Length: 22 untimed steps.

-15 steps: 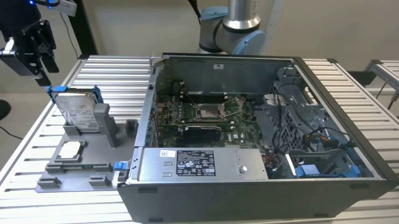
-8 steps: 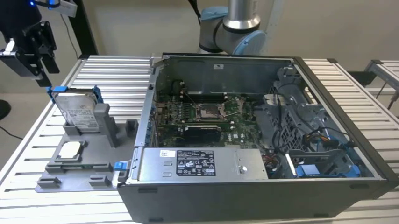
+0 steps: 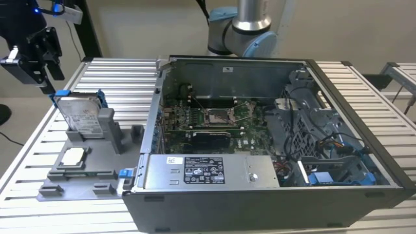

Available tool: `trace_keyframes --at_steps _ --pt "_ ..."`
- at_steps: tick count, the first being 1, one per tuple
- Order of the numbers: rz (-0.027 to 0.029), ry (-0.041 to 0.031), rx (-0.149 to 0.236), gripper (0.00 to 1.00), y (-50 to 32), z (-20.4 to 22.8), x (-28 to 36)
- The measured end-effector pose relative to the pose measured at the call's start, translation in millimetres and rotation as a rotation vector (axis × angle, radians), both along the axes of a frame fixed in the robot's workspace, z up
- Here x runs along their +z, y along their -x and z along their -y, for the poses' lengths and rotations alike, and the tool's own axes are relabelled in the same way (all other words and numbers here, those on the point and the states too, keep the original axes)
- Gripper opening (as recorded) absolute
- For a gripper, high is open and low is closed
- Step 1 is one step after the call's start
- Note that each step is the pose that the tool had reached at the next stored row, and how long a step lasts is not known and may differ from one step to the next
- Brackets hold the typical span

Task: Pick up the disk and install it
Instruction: 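Pick up the disk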

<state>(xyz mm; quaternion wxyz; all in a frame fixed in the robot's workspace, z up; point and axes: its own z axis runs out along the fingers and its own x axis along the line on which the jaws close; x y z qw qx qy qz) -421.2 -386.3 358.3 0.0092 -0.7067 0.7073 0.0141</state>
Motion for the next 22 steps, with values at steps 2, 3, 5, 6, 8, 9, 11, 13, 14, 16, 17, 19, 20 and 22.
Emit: trace_keyframes --at_steps 2,3,5,6,8,9,11,13,14,16,17,19,20,22 --pt "0.0 0.0 -0.006 1.0 0.0 -0.5 -3.1" --pt "0.0 0.0 -0.008 1.0 0.0 -0.8 -4.6" --pt "-0.0002 0.0001 -0.011 1.0 0.0 -1.4 -7.6" --pt "-0.0001 0.0 -0.011 1.0 -0.1 -1.6 -8.9" --pt "-0.0001 0.0001 -0.012 1.0 -0.1 -1.7 -10.2" --pt "-0.0002 0.0001 -0.012 1.0 0.0 -1.8 -10.2" --pt "-0.0001 0.0001 -0.012 1.0 0.0 -1.8 -10.4" --pt "-0.0001 0.0001 -0.012 1.0 0.0 -1.8 -10.5" --pt "-0.0001 0.0 -0.012 1.0 0.0 -1.8 -10.7" --pt "0.0002 -0.0001 -0.012 1.0 0.0 -1.8 -11.6" --pt "0.0 0.0 -0.012 1.0 0.0 -1.8 -12.0" --pt "-0.0001 0.0 -0.012 1.0 0.0 -1.8 -13.4" --pt "0.0 0.0 -0.012 1.0 0.0 -1.8 -14.3" --pt "-0.0001 0.0001 -0.012 1.0 0.0 -1.8 -16.0"
